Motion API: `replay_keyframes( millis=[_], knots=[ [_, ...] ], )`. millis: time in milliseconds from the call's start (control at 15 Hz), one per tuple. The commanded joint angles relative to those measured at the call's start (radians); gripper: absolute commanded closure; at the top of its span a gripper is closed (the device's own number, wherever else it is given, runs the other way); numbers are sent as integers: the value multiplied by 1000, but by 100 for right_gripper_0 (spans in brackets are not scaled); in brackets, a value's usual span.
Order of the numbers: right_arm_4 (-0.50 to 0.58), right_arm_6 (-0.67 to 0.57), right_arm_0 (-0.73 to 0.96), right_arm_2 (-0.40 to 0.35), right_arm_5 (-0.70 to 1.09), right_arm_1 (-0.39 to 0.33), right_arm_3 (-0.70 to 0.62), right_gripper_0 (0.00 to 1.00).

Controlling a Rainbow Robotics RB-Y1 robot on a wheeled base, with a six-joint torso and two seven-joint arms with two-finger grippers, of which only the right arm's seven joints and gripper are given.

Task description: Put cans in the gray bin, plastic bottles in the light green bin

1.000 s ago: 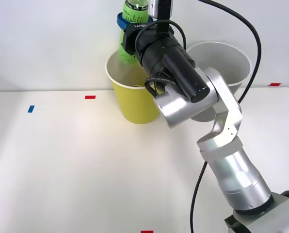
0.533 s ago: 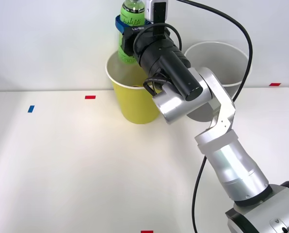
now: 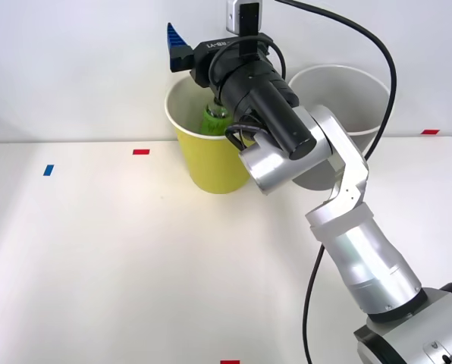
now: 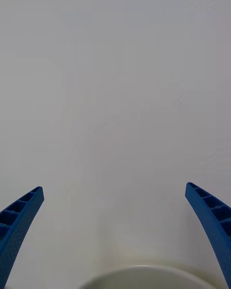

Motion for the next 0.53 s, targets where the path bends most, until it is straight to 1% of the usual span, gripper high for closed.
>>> replay_keyframes(
  millis=[67,267,400,533],
  knots=[
    [-2,-2,42,-2,-61,-8,-29,0],
    [-6,-5,171,17,-77,-44,-201,0],
    [-18,-15,315,18,-77,-93,-377,0],
    [-28,-25,457,18,-77,-134,-520,0]
  ],
)
